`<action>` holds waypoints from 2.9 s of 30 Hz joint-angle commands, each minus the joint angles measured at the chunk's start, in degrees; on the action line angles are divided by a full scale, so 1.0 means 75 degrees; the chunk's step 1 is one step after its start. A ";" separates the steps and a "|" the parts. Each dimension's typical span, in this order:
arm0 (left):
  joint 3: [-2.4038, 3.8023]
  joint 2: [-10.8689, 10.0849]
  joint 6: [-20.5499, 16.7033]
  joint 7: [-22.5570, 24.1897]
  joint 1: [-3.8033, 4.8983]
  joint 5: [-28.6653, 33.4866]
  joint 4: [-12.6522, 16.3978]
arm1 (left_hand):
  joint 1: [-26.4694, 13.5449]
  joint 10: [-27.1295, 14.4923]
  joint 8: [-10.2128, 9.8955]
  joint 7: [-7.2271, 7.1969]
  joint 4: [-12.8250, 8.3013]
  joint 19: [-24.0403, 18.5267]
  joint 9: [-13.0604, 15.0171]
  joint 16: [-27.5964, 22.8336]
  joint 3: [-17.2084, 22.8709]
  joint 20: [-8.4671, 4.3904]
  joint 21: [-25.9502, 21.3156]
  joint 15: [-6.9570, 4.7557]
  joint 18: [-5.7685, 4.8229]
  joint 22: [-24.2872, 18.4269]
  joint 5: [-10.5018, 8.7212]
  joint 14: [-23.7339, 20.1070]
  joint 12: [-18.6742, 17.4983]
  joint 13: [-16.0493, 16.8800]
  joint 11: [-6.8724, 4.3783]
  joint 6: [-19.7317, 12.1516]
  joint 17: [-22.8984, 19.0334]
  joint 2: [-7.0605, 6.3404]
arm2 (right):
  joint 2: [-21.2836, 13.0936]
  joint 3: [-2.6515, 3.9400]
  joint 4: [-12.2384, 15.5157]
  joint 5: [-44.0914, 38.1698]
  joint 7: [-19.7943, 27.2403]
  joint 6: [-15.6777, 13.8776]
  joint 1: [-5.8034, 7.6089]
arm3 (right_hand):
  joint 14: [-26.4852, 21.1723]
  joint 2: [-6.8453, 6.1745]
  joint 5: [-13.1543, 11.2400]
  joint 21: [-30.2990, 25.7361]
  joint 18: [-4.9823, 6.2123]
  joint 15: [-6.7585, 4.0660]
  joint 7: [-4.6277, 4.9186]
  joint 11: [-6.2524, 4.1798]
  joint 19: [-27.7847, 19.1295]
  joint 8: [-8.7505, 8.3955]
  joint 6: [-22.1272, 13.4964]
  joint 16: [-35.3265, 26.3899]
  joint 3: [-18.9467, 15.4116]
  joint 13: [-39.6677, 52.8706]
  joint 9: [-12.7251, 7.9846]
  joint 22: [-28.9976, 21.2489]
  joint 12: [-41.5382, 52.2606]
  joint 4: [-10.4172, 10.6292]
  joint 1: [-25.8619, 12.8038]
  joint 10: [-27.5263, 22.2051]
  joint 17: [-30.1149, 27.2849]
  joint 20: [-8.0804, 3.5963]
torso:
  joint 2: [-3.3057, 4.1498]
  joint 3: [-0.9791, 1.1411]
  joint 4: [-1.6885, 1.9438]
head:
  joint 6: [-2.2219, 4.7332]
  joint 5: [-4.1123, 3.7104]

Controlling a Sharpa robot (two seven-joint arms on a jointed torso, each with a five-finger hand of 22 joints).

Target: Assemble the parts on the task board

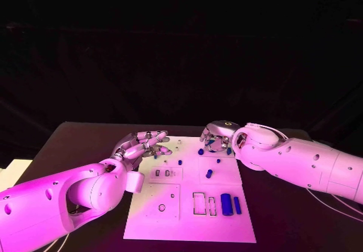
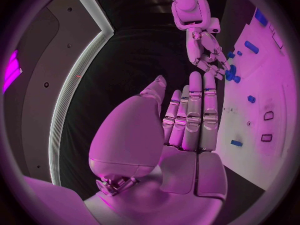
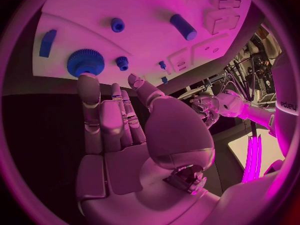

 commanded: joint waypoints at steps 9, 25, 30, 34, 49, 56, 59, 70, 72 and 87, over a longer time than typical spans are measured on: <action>0.0013 0.0001 0.0155 0.0042 0.0018 0.0040 0.0073 | -0.0060 -0.0026 -0.0040 0.0056 -0.0066 0.0068 -0.0009 0.0076 -0.0003 0.0001 0.0043 0.0008 0.0124 0.0023 -0.0048 -0.0020 -0.0040 -0.0010 0.0032 -0.0021 0.0050 0.0059 | 0.0136 -0.0001 -0.0114 -0.0564 -0.0030 0.0654 0.0000 | 0.0173 -0.0018 -0.0008 0.0226 -0.0119 0.0060 0.0015 0.0024 -0.0088 -0.0002 0.0136 0.0124 0.0101 -0.0008 0.0016 0.0205 0.0026 0.0038 0.0100 0.0017 0.0142 0.0000 | 0.0141 -0.0006 0.0037 | 0.0023 -0.0022; 0.0020 0.0026 0.0144 0.0020 0.0032 0.0040 0.0060 | -0.0059 -0.0030 -0.0047 0.0063 -0.0082 0.0072 -0.0008 0.0095 -0.0005 0.0000 0.0048 0.0009 0.0123 0.0028 -0.0048 -0.0022 -0.0047 -0.0009 0.0036 -0.0024 0.0072 0.0060 | 0.0260 -0.0009 -0.0244 -0.0574 0.0074 0.0782 -0.0003 | 0.0190 0.0035 -0.0036 0.0503 -0.0144 0.0036 -0.0019 -0.0008 -0.0088 0.0018 0.0257 0.0308 0.0230 -0.0008 0.0026 0.0491 0.0050 0.0084 0.0138 0.0135 0.0393 -0.0004 | 0.0236 -0.0014 0.0070 | -0.0007 -0.0058; 0.0021 0.0024 0.0136 0.0007 0.0034 0.0040 0.0055 | -0.0059 -0.0030 -0.0047 0.0063 -0.0082 0.0072 -0.0008 0.0095 -0.0005 0.0000 0.0048 0.0009 0.0123 0.0028 -0.0048 -0.0022 -0.0047 -0.0009 0.0036 -0.0024 0.0072 0.0060 | 0.0287 -0.0010 -0.0273 -0.0575 0.0070 0.0863 -0.0003 | 0.0191 0.0077 -0.0076 0.0639 -0.0153 0.0012 -0.0059 -0.0042 -0.0102 0.0036 0.0352 0.0380 0.0323 -0.0007 0.0035 0.0618 0.0063 0.0119 0.0169 0.0225 0.0480 -0.0017 | 0.0263 -0.0017 0.0079 | -0.0026 -0.0073; 0.0021 -0.0001 0.0126 -0.0002 0.0037 0.0040 0.0067 | -0.0060 -0.0034 -0.0051 0.0067 -0.0090 0.0072 -0.0009 0.0103 -0.0007 0.0000 0.0050 0.0010 0.0122 0.0031 -0.0048 -0.0026 -0.0051 -0.0010 0.0039 -0.0028 0.0082 0.0059 | 0.0312 -0.0011 -0.0309 -0.0579 0.0078 0.0923 -0.0003 | 0.0194 0.0113 -0.0191 0.0753 -0.0165 -0.0022 -0.0104 -0.0087 -0.0094 0.0071 0.0464 0.0439 0.0396 0.0000 0.0050 0.0739 0.0092 0.0136 0.0212 0.0336 0.0561 -0.0036 | 0.0284 -0.0013 0.0081 | -0.0035 -0.0071; 0.0031 -0.0042 0.0151 -0.0042 0.0044 0.0043 0.0074 | -0.0015 -0.0040 -0.0068 0.0070 -0.0166 0.0065 -0.0006 0.0148 0.0026 -0.0003 0.0061 0.0011 0.0120 0.0049 -0.0042 -0.0070 -0.0069 -0.0008 0.0042 -0.0031 0.0150 0.0099 | 0.0270 -0.0017 -0.0232 -0.0267 0.0167 -0.0461 -0.0011 | 0.0223 0.0324 -0.0604 0.1133 -0.0229 -0.0127 -0.0210 -0.0196 0.0013 0.0146 0.0734 0.0623 0.0643 0.0011 0.0088 0.1185 0.0141 0.0337 0.0259 0.0615 0.0813 -0.0067 | 0.0319 -0.0018 0.0104 | -0.0045 -0.0048; 0.0034 -0.0049 0.0121 -0.0019 0.0045 0.0047 0.0061 | 0.0005 -0.0038 -0.0073 0.0073 -0.0197 0.0064 -0.0004 0.0166 0.0045 -0.0006 0.0067 0.0009 0.0120 0.0057 -0.0040 -0.0085 -0.0075 -0.0008 0.0042 -0.0028 0.0177 0.0118 | 0.0260 -0.0006 -0.0142 0.0157 0.0134 -0.1230 -0.0008 | 0.0227 0.0304 -0.0666 0.1210 -0.0240 -0.0136 -0.0217 -0.0202 0.0032 0.0136 0.0747 0.0664 0.0655 0.0007 0.0091 0.1264 0.0130 0.0462 0.0160 0.0647 0.0861 -0.0069 | 0.0336 -0.0022 0.0104 | 0.0041 -0.0041; 0.0034 -0.0047 0.0121 -0.0020 0.0045 0.0055 0.0054 | 0.0013 -0.0037 -0.0075 0.0071 -0.0208 0.0063 -0.0004 0.0172 0.0053 -0.0007 0.0069 0.0007 0.0120 0.0060 -0.0039 -0.0089 -0.0076 -0.0008 0.0041 -0.0026 0.0186 0.0124 | 0.0337 -0.0003 -0.0208 0.0217 0.0064 -0.1343 -0.0004 | 0.0226 0.0305 -0.0668 0.1213 -0.0240 -0.0137 -0.0218 -0.0203 0.0032 0.0135 0.0746 0.0663 0.0658 0.0007 0.0091 0.1266 0.0128 0.0468 0.0158 0.0646 0.0858 -0.0069 | 0.0338 -0.0026 0.0126 | 0.0056 -0.0046; 0.0035 -0.0036 0.0107 -0.0007 0.0046 0.0061 0.0049 | 0.0014 -0.0036 -0.0075 0.0072 -0.0210 0.0063 -0.0004 0.0174 0.0054 -0.0008 0.0070 0.0007 0.0120 0.0060 -0.0040 -0.0090 -0.0077 -0.0008 0.0041 -0.0026 0.0188 0.0125 | 0.0874 0.0006 -0.0675 0.0161 -0.0154 -0.1444 0.0023 | 0.0223 0.0280 -0.0700 0.1233 -0.0240 -0.0138 -0.0217 -0.0203 0.0026 0.0119 0.0730 0.0672 0.0686 0.0001 0.0088 0.1278 0.0106 0.0478 0.0172 0.0628 0.0867 -0.0071 | 0.0367 -0.0036 0.0134 | 0.0112 -0.0035; 0.0035 -0.0034 0.0110 -0.0009 0.0048 0.0061 0.0053 | 0.0019 -0.0032 -0.0075 0.0072 -0.0222 0.0063 -0.0003 0.0181 0.0060 -0.0009 0.0072 0.0006 0.0120 0.0064 -0.0040 -0.0096 -0.0077 -0.0007 0.0041 -0.0022 0.0198 0.0128 | 0.0972 0.0006 -0.0762 0.0150 -0.0153 -0.1462 0.0025 | 0.0223 0.0277 -0.0706 0.1233 -0.0240 -0.0138 -0.0216 -0.0203 0.0024 0.0117 0.0729 0.0674 0.0687 0.0001 0.0088 0.1278 0.0104 0.0479 0.0171 0.0626 0.0869 -0.0071 | 0.0372 -0.0039 0.0137 | 0.0119 -0.0038; 0.0035 -0.0021 0.0115 -0.0030 0.0082 0.0062 0.0073 | 0.0019 -0.0032 -0.0075 0.0072 -0.0222 0.0063 -0.0003 0.0181 0.0060 -0.0009 0.0072 0.0006 0.0120 0.0064 -0.0040 -0.0096 -0.0077 -0.0007 0.0041 -0.0022 0.0198 0.0128 | 0.1559 0.0002 -0.1378 0.0091 -0.0340 -0.1385 0.0027 | 0.0224 0.0238 -0.0816 0.1269 -0.0244 -0.0127 -0.0205 -0.0190 0.0017 0.0096 0.0712 0.0704 0.0705 0.0000 0.0085 0.1308 0.0079 0.0538 0.0140 0.0614 0.0909 -0.0065 | 0.0387 -0.0041 0.0126 | 0.0121 0.0004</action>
